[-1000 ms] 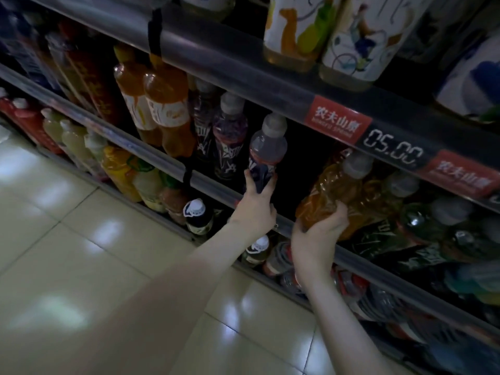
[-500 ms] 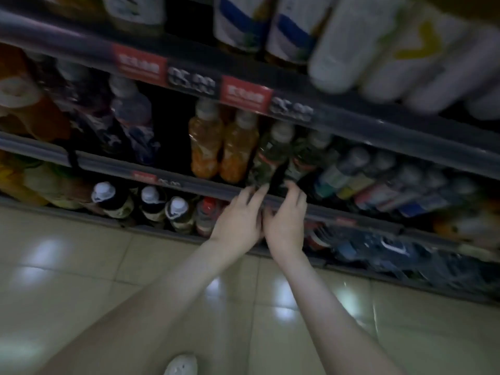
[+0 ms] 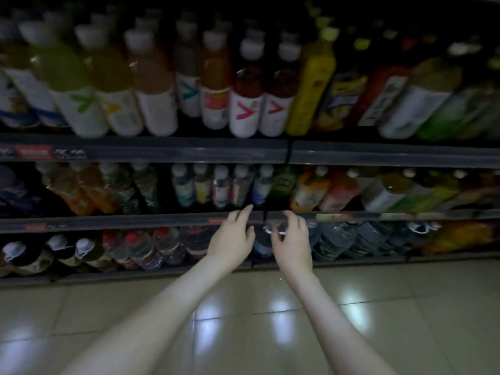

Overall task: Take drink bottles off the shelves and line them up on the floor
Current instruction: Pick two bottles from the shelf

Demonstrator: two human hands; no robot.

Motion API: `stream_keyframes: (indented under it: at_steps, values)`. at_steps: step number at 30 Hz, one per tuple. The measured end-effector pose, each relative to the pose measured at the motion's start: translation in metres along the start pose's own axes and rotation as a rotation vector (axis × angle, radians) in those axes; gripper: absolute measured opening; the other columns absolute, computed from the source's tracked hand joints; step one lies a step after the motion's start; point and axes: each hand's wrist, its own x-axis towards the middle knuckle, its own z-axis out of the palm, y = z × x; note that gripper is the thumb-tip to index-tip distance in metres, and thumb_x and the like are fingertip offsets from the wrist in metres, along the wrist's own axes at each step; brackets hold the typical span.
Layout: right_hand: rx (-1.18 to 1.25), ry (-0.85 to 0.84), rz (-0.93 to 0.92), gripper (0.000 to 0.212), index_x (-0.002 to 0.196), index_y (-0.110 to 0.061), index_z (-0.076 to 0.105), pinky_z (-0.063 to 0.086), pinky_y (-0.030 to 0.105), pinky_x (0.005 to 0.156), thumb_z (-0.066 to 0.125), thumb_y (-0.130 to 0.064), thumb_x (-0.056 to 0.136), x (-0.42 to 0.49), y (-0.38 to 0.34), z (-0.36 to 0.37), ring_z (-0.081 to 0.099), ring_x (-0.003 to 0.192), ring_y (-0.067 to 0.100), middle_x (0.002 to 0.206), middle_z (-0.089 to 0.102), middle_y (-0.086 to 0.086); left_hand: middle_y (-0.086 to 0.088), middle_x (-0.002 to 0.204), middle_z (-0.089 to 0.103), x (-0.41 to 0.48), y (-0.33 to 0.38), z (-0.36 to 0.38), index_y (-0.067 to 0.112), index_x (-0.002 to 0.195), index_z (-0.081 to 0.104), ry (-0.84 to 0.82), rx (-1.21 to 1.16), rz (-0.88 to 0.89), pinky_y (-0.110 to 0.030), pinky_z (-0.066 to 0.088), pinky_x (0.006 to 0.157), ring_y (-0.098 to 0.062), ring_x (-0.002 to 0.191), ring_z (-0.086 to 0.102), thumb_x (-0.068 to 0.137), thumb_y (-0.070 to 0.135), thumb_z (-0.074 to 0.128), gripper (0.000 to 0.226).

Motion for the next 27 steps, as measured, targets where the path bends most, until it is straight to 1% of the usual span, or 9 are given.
stream_keyframes:
  at_steps: [2, 6, 8, 12, 16, 18, 20, 23, 27]
  values:
    - [0.01, 0.037, 0.021, 0.045, 0.139, -0.014, 0.039, 0.039, 0.026, 0.09, 0.05, -0.024, 0.096, 0.004, 0.023, -0.046, 0.041, 0.125, 0.021, 0.135, 0.04, 0.003, -0.003, 0.148, 0.034, 0.006, 0.046, 0.012, 0.026, 0.15, 0.023, 0.002, -0.026, 0.005, -0.034, 0.047, 0.089, -0.023, 0.124, 0.047, 0.099, 0.027, 0.042, 0.054]
    - [0.041, 0.097, 0.056, 0.047, 0.14, -0.016, 0.037, 0.039, 0.025, 0.087, 0.051, -0.024, 0.096, 0.017, 0.059, -0.127, 0.04, 0.126, 0.02, 0.136, 0.039, 0.003, -0.001, 0.151, 0.029, 0.022, 0.125, 0.029, 0.029, 0.15, 0.02, 0.016, -0.052, 0.023, -0.025, 0.043, 0.07, -0.023, 0.109, 0.056, 0.1, 0.029, 0.04, 0.054]
    - [0.046, 0.131, 0.052, 0.05, 0.142, -0.017, 0.035, 0.039, 0.027, 0.091, 0.051, -0.025, 0.096, 0.03, 0.067, -0.162, 0.038, 0.128, 0.02, 0.139, 0.037, 0.002, 0.0, 0.152, 0.026, 0.034, 0.158, 0.032, 0.03, 0.151, 0.017, 0.034, -0.048, 0.057, -0.025, 0.044, 0.074, -0.022, 0.118, 0.051, 0.1, 0.029, 0.04, 0.056]
    - [0.068, 0.201, -0.011, 0.056, 0.147, -0.019, 0.026, 0.035, 0.03, 0.102, 0.05, -0.027, 0.097, 0.069, 0.067, -0.221, 0.032, 0.135, 0.018, 0.145, 0.032, 0.001, 0.001, 0.155, 0.021, 0.067, 0.219, 0.028, 0.032, 0.151, 0.015, 0.121, -0.041, 0.115, -0.033, 0.047, 0.093, -0.021, 0.134, 0.036, 0.1, 0.031, 0.04, 0.057]
    - [0.054, 0.2, -0.061, 0.062, 0.15, -0.019, 0.016, 0.033, 0.031, 0.105, 0.049, -0.028, 0.098, 0.125, 0.068, -0.266, 0.024, 0.14, 0.018, 0.151, 0.025, 0.001, -0.002, 0.157, 0.014, 0.112, 0.27, 0.027, 0.034, 0.151, 0.011, 0.194, -0.003, 0.17, -0.036, 0.038, 0.106, -0.023, 0.141, 0.022, 0.1, 0.031, 0.041, 0.059]
    - [0.023, 0.194, -0.083, 0.065, 0.151, -0.016, 0.013, 0.033, 0.03, 0.106, 0.05, -0.025, 0.098, 0.154, 0.074, -0.279, 0.022, 0.14, 0.019, 0.152, 0.023, 0.004, -0.006, 0.157, 0.013, 0.138, 0.29, 0.032, 0.031, 0.152, 0.011, 0.223, 0.034, 0.199, -0.036, 0.033, 0.108, -0.024, 0.142, 0.018, 0.1, 0.031, 0.041, 0.06]
    - [-0.01, 0.206, -0.101, 0.069, 0.151, -0.014, 0.012, 0.032, 0.033, 0.107, 0.053, -0.022, 0.096, 0.184, 0.085, -0.289, 0.02, 0.14, 0.023, 0.151, 0.023, 0.008, -0.014, 0.155, 0.017, 0.165, 0.308, 0.04, 0.027, 0.152, 0.013, 0.263, 0.102, 0.245, -0.037, 0.029, 0.11, -0.028, 0.142, 0.019, 0.099, 0.029, 0.042, 0.06]
    - [-0.056, 0.275, -0.103, 0.077, 0.15, -0.012, 0.014, 0.029, 0.042, 0.109, 0.061, -0.015, 0.09, 0.222, 0.106, -0.303, 0.02, 0.137, 0.032, 0.149, 0.023, 0.016, -0.024, 0.149, 0.027, 0.198, 0.335, 0.055, 0.023, 0.151, 0.021, 0.322, 0.189, 0.33, -0.045, 0.031, 0.109, -0.039, 0.136, 0.028, 0.095, 0.023, 0.051, 0.064]
    - [-0.096, 0.408, -0.12, 0.086, 0.15, -0.012, 0.015, 0.025, 0.053, 0.109, 0.068, -0.015, 0.083, 0.263, 0.119, -0.325, 0.02, 0.136, 0.04, 0.15, 0.021, 0.023, -0.027, 0.147, 0.026, 0.234, 0.37, 0.072, 0.024, 0.149, 0.022, 0.417, 0.222, 0.425, -0.054, 0.031, 0.108, -0.042, 0.134, 0.023, 0.084, 0.018, 0.063, 0.077]
